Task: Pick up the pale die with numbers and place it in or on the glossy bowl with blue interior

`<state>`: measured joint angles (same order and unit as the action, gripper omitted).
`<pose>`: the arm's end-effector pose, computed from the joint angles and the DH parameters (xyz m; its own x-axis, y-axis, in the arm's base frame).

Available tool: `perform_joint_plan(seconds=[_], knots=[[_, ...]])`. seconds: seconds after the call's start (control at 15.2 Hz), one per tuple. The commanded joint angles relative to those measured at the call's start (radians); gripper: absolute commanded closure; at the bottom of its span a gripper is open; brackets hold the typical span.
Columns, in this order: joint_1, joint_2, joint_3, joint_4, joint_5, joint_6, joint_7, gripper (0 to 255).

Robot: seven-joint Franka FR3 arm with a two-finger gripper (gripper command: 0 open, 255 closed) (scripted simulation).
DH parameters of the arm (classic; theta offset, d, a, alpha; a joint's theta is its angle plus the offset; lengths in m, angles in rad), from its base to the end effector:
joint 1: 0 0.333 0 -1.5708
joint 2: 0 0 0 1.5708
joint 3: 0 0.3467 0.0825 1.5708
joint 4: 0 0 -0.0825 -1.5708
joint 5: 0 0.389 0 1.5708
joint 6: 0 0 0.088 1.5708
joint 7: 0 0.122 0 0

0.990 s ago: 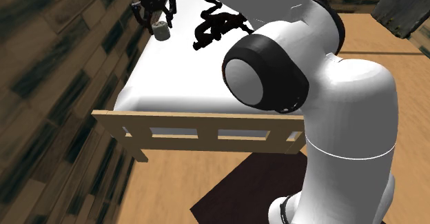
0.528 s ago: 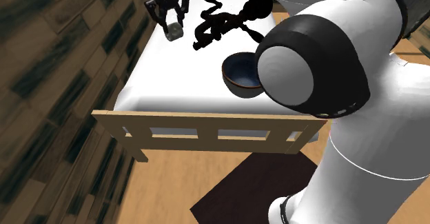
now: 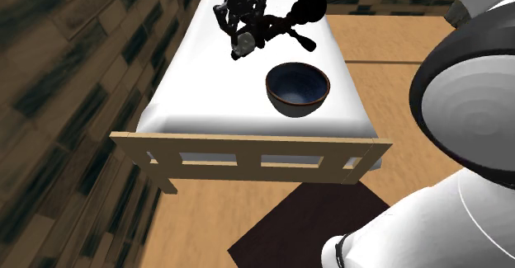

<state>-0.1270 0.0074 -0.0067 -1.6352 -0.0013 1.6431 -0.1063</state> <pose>0.5620 -0.0757 0.6115 0.9996 -0.0273 0.0004 -0.0273 -0.9996 0.0014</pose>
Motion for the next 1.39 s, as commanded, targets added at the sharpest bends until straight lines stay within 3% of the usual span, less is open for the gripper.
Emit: perform_joint_plan(seconds=[0.0, 0.66, 1.32], knots=[[-0.014, -0.065, -0.014, -0.081, -0.001, 0.016, -0.028, 255], [-0.093, -0.366, -0.118, -0.377, -0.043, 0.014, -0.201, 255], [-0.095, -0.375, -0.122, -0.520, -0.047, 0.148, -0.199, 255]])
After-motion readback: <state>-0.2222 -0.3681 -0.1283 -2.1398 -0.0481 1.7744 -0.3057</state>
